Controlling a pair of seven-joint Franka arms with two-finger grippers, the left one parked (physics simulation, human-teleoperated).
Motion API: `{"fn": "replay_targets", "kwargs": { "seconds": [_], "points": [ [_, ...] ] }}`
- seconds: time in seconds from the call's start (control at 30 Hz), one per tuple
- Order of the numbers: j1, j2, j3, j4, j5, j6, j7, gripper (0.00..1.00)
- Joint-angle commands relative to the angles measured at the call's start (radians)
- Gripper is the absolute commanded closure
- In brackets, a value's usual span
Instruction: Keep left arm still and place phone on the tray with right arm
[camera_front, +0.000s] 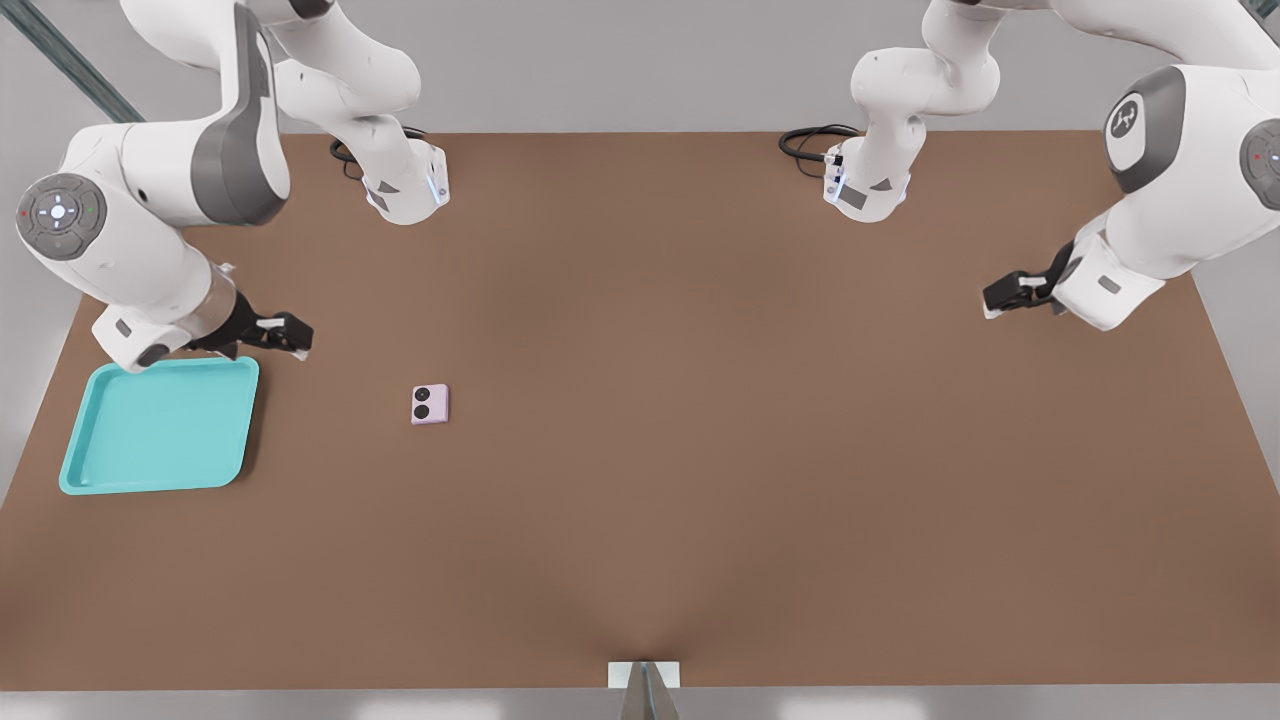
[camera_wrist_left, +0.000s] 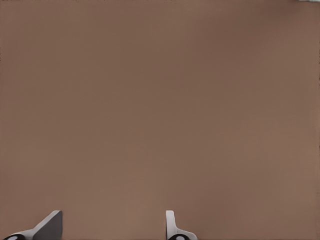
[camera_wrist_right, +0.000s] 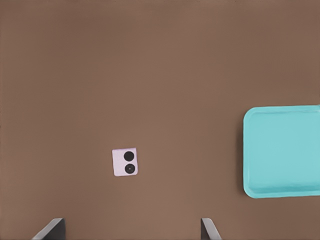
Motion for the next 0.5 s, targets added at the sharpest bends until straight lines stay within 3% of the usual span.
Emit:
{"fn": "replay_targets", "kwargs": {
  "seconds": [0.0, 0.2, 0.47],
  "points": [
    [-0.001, -0.003, 0.001, -0.002, 0.000, 0.113, 0.032, 0.00],
    [0.011, 0.032, 0.084, -0.189, -0.006, 0.337, 0.048, 0.00],
    [0.045, 0.160, 0.086, -0.402, 0.003, 0.576, 0.196, 0.00]
  ]
}}
